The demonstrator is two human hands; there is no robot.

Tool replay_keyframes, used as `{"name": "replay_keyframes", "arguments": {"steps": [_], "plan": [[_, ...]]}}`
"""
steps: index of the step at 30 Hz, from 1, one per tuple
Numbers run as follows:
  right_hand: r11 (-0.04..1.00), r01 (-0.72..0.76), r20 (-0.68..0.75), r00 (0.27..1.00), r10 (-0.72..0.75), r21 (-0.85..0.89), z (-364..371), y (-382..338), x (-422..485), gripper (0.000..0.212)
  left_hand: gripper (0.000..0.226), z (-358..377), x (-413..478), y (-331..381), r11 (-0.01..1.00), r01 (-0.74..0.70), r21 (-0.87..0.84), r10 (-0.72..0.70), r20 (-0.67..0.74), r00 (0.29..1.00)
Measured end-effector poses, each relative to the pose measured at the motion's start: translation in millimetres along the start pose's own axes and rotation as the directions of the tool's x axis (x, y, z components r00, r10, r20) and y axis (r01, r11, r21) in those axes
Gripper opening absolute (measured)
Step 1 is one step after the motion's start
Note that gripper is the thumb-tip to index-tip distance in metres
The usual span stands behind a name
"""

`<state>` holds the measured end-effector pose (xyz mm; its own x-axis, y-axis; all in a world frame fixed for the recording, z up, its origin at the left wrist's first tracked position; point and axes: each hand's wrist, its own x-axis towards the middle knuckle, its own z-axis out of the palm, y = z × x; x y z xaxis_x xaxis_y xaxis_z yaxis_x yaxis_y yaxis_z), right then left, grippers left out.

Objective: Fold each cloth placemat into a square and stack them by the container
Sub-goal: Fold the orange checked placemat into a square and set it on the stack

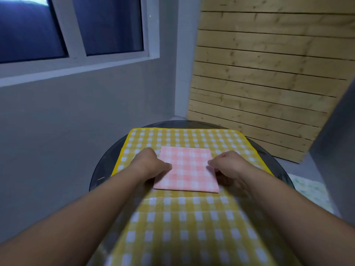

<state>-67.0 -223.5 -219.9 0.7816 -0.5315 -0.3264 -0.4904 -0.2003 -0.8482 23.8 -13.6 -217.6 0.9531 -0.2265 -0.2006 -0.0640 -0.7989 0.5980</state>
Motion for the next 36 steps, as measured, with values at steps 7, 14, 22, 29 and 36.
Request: {"name": "replay_keyframes", "arguments": {"steps": [7,14,22,29,36], "plan": [[0.994,-0.059,-0.020,0.998,0.061,0.089,3.3,-0.3,3.6,0.013,0.057,-4.7,2.0,4.5,0.986,0.061,-0.158,-0.051,0.063,0.997],[0.994,0.083,-0.076,0.994,-0.078,0.071,-13.7,8.4,-5.1,0.037,0.032,12.7,-4.0,13.1,0.918,-0.052,-0.393,0.058,0.005,0.998],[0.952,0.233,-0.342,0.927,-0.155,0.199,-126.4,46.9,-22.0,0.034,0.032,75.9,-27.1,106.2,0.760,-0.136,-0.635,0.240,0.080,0.967],[0.876,0.240,-0.511,0.860,0.008,0.418,-251.5,121.5,-19.2,0.014,0.052,172.3,-41.2,223.3,0.683,-0.197,-0.703,0.415,0.152,0.897],[0.885,0.247,-0.644,0.762,0.075,0.395,-331.3,193.9,22.5,0.009,0.039,281.2,-29.6,307.6,0.754,-0.198,-0.626,0.441,0.260,0.859]]}}
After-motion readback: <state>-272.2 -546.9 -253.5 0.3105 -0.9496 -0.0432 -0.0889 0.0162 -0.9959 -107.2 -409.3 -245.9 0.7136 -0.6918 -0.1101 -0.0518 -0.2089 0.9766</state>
